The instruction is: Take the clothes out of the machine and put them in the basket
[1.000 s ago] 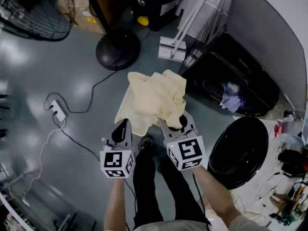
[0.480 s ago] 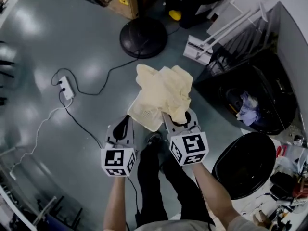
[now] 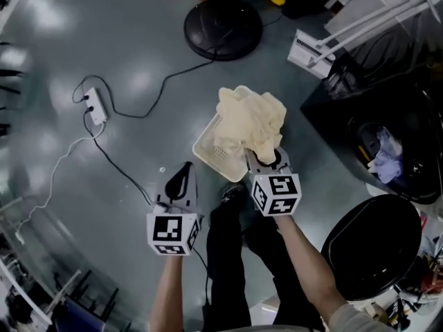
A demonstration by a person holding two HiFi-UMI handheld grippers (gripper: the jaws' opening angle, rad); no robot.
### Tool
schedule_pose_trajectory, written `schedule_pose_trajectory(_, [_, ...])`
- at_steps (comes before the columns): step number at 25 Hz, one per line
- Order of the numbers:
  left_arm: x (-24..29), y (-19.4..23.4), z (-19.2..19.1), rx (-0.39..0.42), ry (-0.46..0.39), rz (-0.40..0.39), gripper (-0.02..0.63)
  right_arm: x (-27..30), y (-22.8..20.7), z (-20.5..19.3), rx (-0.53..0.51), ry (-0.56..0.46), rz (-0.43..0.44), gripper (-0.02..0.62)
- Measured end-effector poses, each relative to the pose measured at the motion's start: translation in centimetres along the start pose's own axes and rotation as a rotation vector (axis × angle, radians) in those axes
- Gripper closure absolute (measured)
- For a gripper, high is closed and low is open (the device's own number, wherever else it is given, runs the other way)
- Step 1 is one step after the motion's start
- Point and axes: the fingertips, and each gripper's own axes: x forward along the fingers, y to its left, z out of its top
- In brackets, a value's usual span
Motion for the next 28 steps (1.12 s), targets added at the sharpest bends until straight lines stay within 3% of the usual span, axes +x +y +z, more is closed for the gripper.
schedule_pose_trajectory(8, [4.8,-0.2,-4.3,-0.003,0.014,-0.019,0.588,7.9,-4.5,-10.9,-0.044,0.179,-0.043,0.422])
schedule_pose_trajectory(15, [7.1,2.6,-6.7,-0.012,0.024,0.008,0.588,15.1,-6.0,-19.7,-0.065,0.402,-0.055,0.417])
schedule_pose_trajectory(21, [8.4,4.2,-7.9,-0.013,0.030,0.017,0.588,19.8,-6.1,-23.6,-0.053,0.527,-0.068,0.411])
schedule_pose_trajectory(25, [8.6,4.9,-8.6,-0.005,0.037,0.025,0.588,21.2,-6.7,-26.5,0.047,0.636,-0.091,0.403])
schedule_pose_trajectory(28, [8.6,5.6,-8.9,0.001,0.041,0.029,0.588,21.5,-7.1,-27.7,0.047,0.684,-0.101,0.394])
